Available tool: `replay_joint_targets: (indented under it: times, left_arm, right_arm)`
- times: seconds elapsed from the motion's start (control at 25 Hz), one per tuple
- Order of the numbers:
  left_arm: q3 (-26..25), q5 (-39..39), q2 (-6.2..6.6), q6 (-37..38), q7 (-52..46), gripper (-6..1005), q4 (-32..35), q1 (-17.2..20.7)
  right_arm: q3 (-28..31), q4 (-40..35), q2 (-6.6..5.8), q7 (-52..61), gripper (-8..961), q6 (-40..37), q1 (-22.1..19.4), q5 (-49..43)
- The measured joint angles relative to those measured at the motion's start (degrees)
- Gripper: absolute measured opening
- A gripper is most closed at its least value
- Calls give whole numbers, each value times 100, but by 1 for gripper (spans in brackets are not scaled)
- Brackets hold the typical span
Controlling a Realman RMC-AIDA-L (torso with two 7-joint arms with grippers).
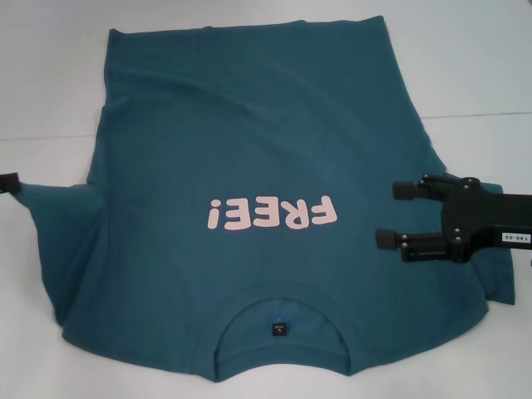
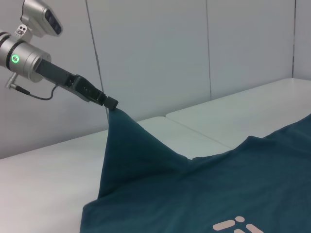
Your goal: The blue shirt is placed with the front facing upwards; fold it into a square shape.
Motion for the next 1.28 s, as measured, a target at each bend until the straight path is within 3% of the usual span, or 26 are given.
replay_joint_targets:
  times: [0.32, 0.48, 0.68, 0.88, 1.0, 1.08, 1.28]
  left_arm:
    - [57, -17, -160, 94, -26, 15, 7, -309]
    - [124, 9, -328, 71, -32, 14, -28, -445]
    - [716, 11, -493, -242, 30, 13, -379, -508]
    - [1258, -151, -683, -841, 516, 12, -1223, -667]
    - [1392, -409, -704, -1171, 884, 11, -1703, -783]
    - [1430, -506, -686, -1413, 1016, 62, -1863, -826]
    - [1333, -525, -697, -2225, 995, 206, -1602, -508]
  right_arm:
    - [2, 0, -3, 0, 945, 15, 0, 0]
    - [2, 0, -9, 0, 945, 7, -1, 0]
    - [1, 0, -9, 0, 945, 17, -9, -1]
    - [-3, 0, -7, 0, 944, 60, -9, -29]
    - [-21, 0, -1, 0, 944, 71, -9, -33]
    - [-23, 0, -4, 0, 944, 72, -9, -33]
    - [-2, 0, -19, 0, 944, 73, -8, -22]
